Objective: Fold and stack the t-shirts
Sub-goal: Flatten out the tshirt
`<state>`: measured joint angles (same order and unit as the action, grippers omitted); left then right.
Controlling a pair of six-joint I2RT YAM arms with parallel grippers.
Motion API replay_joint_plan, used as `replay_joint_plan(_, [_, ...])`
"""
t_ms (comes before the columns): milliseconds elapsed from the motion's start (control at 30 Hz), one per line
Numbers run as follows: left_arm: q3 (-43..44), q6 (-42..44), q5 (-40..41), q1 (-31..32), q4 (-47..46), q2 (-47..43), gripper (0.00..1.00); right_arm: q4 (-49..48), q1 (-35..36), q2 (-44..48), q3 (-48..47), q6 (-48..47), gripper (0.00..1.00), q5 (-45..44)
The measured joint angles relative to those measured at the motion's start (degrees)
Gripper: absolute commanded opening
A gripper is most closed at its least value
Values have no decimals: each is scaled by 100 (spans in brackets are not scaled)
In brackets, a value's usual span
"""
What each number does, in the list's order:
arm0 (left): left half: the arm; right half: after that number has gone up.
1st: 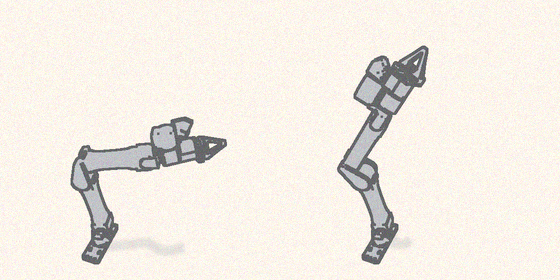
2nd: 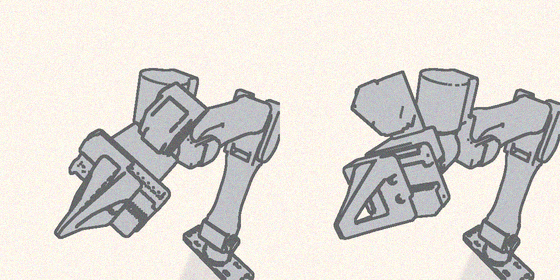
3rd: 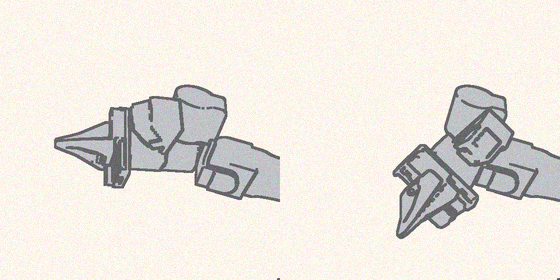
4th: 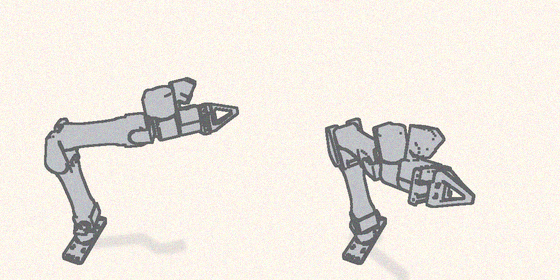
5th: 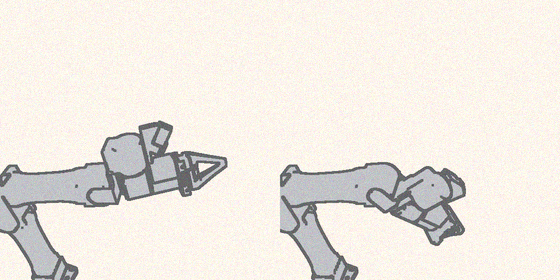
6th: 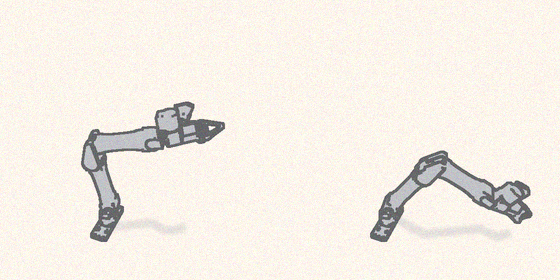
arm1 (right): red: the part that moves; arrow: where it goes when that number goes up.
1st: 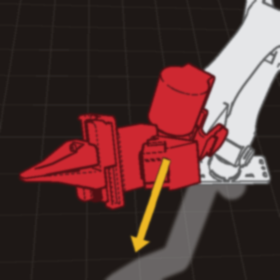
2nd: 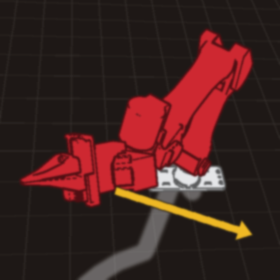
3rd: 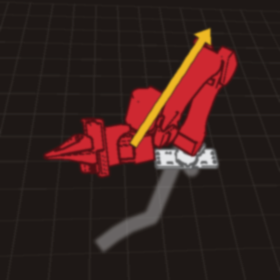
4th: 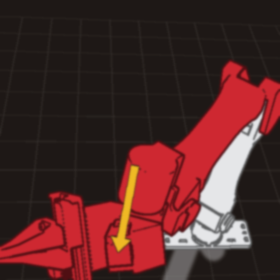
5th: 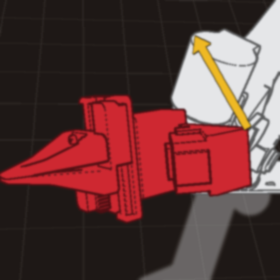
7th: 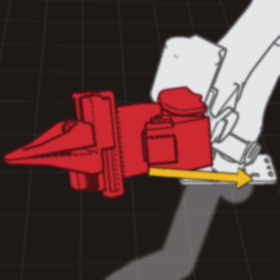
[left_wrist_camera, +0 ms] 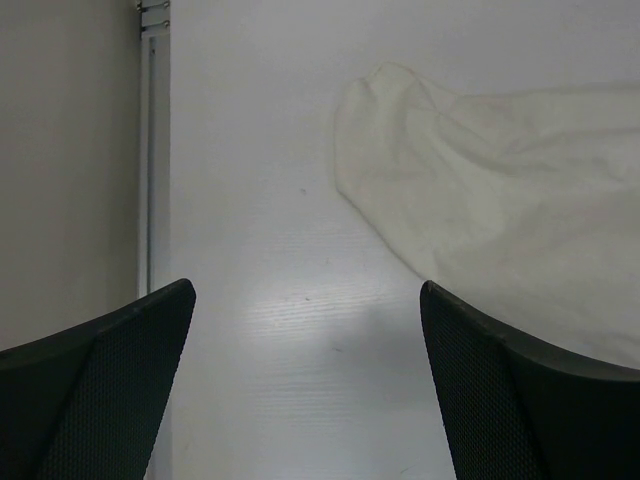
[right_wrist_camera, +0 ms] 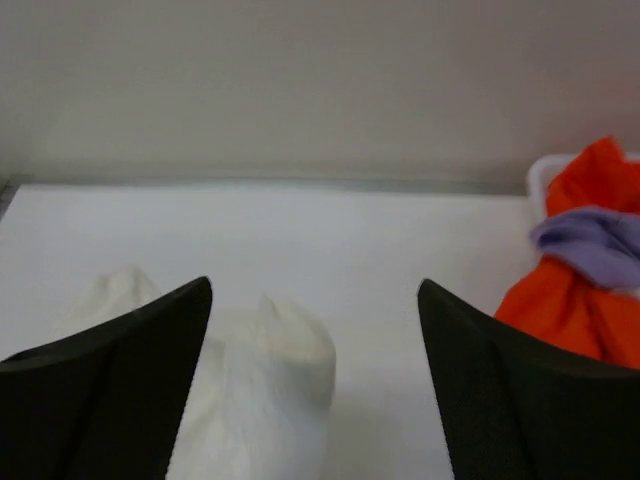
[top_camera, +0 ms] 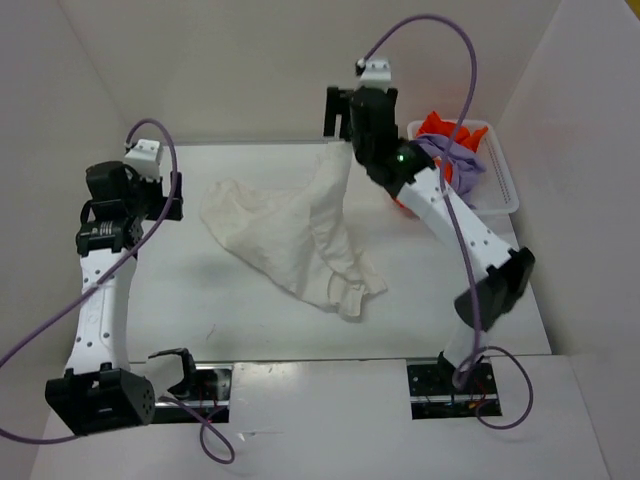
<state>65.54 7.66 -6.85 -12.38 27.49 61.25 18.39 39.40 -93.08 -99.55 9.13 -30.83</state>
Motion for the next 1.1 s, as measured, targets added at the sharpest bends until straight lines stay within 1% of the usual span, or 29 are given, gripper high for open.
replay_joint_plan(33, [90, 24, -7, 57, -26, 140, 100, 179, -269, -415, -636, 28, 99, 0])
replay_joint_plan(100, [254, 127, -50, 197, -46, 369, 100, 367, -647, -1244, -1786, 125, 99, 63])
replay_joint_plan(133, [334, 160, -79, 278, -57, 490, 100, 444, -750, -1475, -2015, 153, 99, 83])
replay_joint_plan(200, [420, 284, -103, 439, -50, 669, 100, 708, -824, -1705, -2009, 155, 99, 98])
replay_joint_plan(267, [409, 437, -101, 603, 15, 763, 100, 852, -719, -1655, -1611, 105, 99, 136])
replay_joint_plan(333, [308, 577, -87, 737, 37, 778, 100, 839, -529, -1384, -905, 63, 95, 385])
replay_joint_plan(367, [197, 623, -87, 798, 46, 758, 100, 863, -413, -1113, -396, 57, 92, 597])
replay_joint_plan(433, [-17, 719, -87, 874, 87, 734, 100, 750, -190, -498, 678, 72, 89, 953])
replay_joint_plan(533, [-352, 743, -96, 885, 190, 697, 100, 719, 273, 706, 2369, 153, 87, 1226])
replay_joint_plan(600, [-505, 743, -101, 883, 289, 656, 100, 758, 584, 1327, 3161, 317, 87, 1362])
replay_joint_plan(667, [-619, 745, -103, 883, 334, 590, 100, 774, 802, 1727, 3814, 625, 87, 1558])
replay_joint_plan(733, [-699, 743, -109, 883, 361, 514, 100, 807, 901, 1827, 4306, 960, 89, 1631])
replay_joint_plan(800, [-723, 743, -116, 883, 389, 481, 100, 872, 1029, 1735, 4662, 1248, 92, 1709])
replay_joint_plan(867, [-726, 741, -120, 883, 389, 474, 100, 973, 1300, 1482, 4863, 1534, 92, 1768])
replay_joint_plan(933, [-726, 741, -127, 883, 389, 474, 100, 1049, 1497, 1016, 4813, 1755, 92, 1759])
replay_joint_plan(967, [-726, 741, -131, 883, 389, 472, 100, 1106, 1543, 721, 4723, 1845, 91, 1742])
replay_joint_plan(1033, [-726, 741, -138, 883, 391, 470, 100, 1202, 1574, -20, 4448, 1998, 75, 1644])
replay_joint_plan(1067, [-726, 741, -140, 883, 396, 461, 100, 1226, 1591, -365, 4317, 2041, 64, 1611])
replay_joint_plan(1100, [-726, 741, -140, 883, 400, 457, 100, 1335, 1589, -562, 4096, 2087, 45, 1622])
